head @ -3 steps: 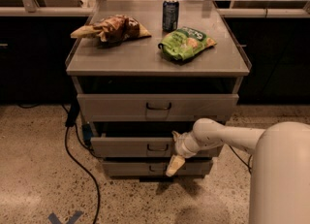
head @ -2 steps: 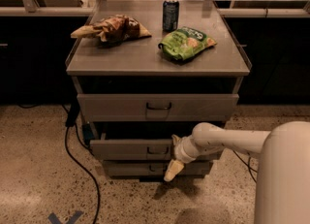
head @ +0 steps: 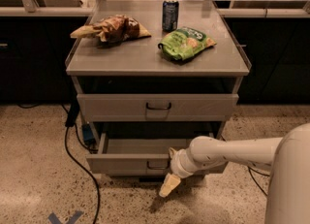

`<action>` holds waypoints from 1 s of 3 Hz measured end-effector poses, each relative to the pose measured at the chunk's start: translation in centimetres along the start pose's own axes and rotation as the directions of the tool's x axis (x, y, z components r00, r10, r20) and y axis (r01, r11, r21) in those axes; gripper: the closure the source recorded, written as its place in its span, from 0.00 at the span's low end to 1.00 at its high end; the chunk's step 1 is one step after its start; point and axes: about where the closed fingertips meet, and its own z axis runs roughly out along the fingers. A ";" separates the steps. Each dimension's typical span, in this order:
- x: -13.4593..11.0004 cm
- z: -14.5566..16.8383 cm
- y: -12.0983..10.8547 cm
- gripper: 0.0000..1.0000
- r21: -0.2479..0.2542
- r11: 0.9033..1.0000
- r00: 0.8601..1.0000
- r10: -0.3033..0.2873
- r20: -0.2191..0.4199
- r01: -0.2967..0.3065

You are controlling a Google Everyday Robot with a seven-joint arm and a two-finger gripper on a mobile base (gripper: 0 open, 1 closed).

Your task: Open middle drawer

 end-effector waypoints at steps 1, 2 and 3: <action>0.0 0.1 0.8 0.00 -0.019 1.000 1.000 -0.005 0.020 0.006; 0.2 -0.2 3.0 0.00 -0.047 0.999 0.999 0.004 0.041 -0.002; -0.4 -0.6 6.1 0.00 -0.074 0.997 0.999 0.010 0.053 -0.006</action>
Offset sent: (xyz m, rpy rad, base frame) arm -0.0618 0.0059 0.0020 0.0825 0.0610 0.0347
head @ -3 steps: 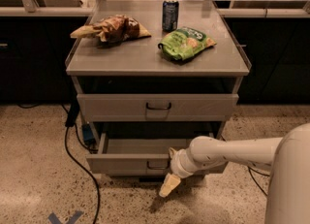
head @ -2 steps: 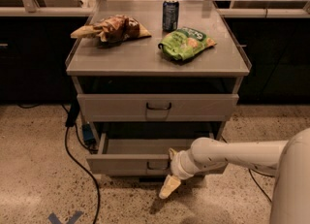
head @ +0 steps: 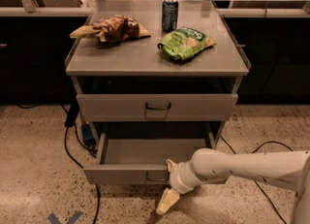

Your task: Open middle drawer

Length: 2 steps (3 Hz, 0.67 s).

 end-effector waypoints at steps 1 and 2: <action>-1.4 0.0 6.1 0.00 -0.068 0.998 1.000 0.003 0.002 -0.003; -1.4 0.2 6.1 0.00 -0.078 0.997 1.000 0.001 0.004 -0.001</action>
Offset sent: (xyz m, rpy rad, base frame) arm -0.0813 0.0328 0.0177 0.0199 0.0769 0.0456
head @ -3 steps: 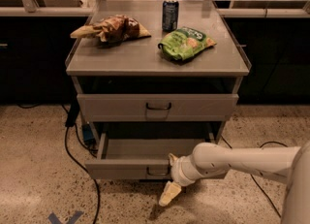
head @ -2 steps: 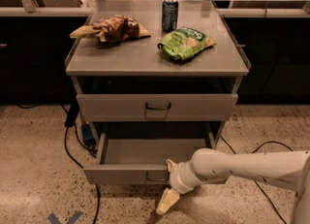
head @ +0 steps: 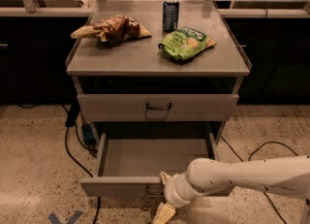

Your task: Open middle drawer

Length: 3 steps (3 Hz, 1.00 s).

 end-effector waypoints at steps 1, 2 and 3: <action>-0.1 0.4 0.1 0.00 -0.023 1.000 1.000 -0.004 0.004 0.005; -0.5 0.6 3.5 0.00 -0.064 0.998 0.999 0.014 0.033 -0.012; -0.6 0.5 3.5 0.00 -0.062 0.998 0.999 0.012 0.032 -0.010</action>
Offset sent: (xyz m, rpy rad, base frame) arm -0.0412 0.0128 0.0001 0.0514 0.0730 0.0289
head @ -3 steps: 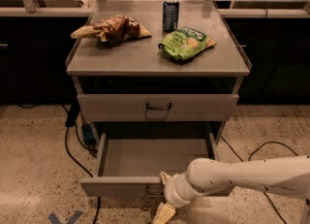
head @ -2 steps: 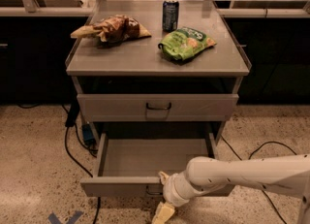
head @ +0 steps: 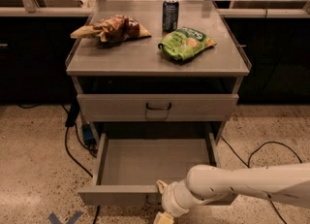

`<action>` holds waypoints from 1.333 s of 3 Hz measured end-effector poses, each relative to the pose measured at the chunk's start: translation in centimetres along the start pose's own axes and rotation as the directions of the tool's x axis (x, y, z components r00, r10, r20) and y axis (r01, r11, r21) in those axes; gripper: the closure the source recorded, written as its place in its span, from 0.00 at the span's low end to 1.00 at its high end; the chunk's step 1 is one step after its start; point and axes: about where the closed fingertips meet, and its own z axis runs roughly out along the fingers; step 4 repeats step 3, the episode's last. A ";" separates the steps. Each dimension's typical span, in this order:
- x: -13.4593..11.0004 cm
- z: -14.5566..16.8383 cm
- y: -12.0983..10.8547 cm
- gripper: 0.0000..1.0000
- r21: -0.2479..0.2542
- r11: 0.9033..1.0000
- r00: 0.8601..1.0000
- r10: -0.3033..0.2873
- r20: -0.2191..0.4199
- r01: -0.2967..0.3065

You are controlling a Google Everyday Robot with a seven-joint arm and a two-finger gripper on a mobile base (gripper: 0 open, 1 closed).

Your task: Open middle drawer

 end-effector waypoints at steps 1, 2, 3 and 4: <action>-0.1 -2.1 -0.5 0.00 0.062 0.998 0.999 -0.001 -0.035 0.004; 0.0 -7.9 -1.4 0.00 0.244 0.970 0.994 0.027 -0.110 0.000; -0.1 -11.7 -1.4 0.00 0.348 0.937 0.990 0.045 -0.133 0.005; -0.1 -11.7 -1.4 0.00 0.348 0.937 0.990 0.045 -0.133 0.005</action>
Offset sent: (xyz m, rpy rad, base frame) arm 0.0289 -0.0867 0.0965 -0.2592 -0.2647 -0.2324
